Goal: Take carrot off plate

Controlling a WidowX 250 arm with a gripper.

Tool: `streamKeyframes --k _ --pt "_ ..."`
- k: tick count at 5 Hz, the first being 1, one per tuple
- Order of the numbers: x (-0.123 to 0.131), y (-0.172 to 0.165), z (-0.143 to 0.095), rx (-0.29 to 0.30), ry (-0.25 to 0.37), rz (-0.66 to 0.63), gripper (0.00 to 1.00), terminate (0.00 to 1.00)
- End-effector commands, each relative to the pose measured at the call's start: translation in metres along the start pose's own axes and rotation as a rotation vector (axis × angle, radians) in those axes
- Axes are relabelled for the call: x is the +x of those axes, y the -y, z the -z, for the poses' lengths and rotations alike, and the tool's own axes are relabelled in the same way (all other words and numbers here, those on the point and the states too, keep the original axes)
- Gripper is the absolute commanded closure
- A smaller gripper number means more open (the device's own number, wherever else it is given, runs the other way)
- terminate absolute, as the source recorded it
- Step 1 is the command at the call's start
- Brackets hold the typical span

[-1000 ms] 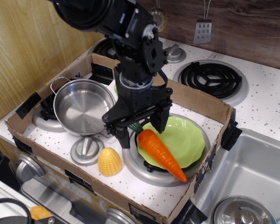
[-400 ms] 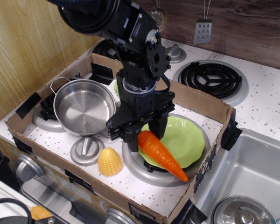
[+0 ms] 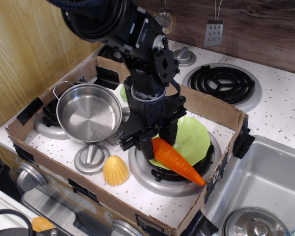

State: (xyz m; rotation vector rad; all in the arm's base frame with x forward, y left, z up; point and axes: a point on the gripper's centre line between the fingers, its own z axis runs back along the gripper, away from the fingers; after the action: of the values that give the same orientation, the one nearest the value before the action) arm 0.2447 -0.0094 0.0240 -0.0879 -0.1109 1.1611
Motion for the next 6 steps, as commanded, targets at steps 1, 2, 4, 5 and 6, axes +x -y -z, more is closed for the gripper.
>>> streamKeyframes --k 1,2,4,5,6 --pt "0.002 0.003 0.000 0.010 -0.005 -0.013 1.00 0.00" --pt "0.008 0.008 -0.018 0.011 0.010 0.004 1.00 0.00" --pt "0.032 0.025 -0.061 -0.021 0.121 0.068 1.00 0.00" --pt "0.049 0.031 -0.068 -0.053 0.199 0.147 1.00 0.00" --pt "0.090 0.043 -0.070 -0.111 0.258 0.326 1.00 0.00"
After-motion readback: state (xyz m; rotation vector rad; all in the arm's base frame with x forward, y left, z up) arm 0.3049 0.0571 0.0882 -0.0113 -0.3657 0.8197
